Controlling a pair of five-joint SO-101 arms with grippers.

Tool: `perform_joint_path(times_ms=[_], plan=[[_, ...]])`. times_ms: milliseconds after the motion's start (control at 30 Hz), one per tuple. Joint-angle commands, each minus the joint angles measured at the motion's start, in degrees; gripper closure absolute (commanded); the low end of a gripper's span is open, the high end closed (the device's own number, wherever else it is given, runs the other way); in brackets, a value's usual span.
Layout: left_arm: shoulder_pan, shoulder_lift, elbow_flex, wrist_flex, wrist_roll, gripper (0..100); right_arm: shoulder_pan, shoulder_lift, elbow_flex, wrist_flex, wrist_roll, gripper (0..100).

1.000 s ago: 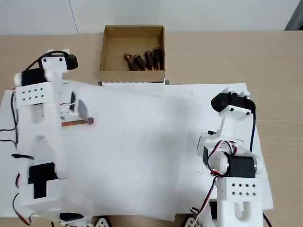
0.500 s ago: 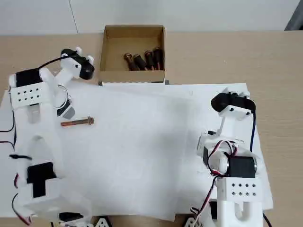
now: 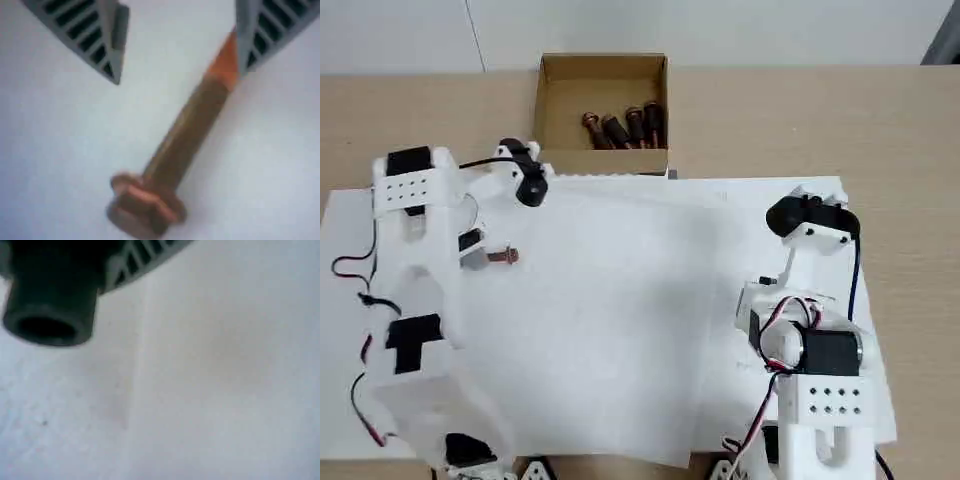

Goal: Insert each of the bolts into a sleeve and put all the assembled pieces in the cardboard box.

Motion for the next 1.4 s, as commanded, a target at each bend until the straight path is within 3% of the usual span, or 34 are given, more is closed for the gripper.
perform_joint_path(times_ms=[0,633,900,1067,1367], plan=[[1.14,0.35,-2.24,-3.87,-0.53,86,0.31,-0.66,-0.44,-1.27,0.00,99.5],[3.25,17.67,-14.29,-4.92,-0.62,86,0.31,-0.84,-0.44,-1.10,0.00,99.5],[3.69,19.52,-19.91,1.05,-0.62,98,0.22,-0.92,-0.88,-0.92,0.00,99.5],[5.10,19.43,-26.86,10.90,-0.62,99,0.13,-1.01,-1.23,-1.27,0.00,99.5],[9.67,8.88,-29.41,12.31,10.73,99,0.13,-1.01,-9.41,-0.22,0.09,99.5]])
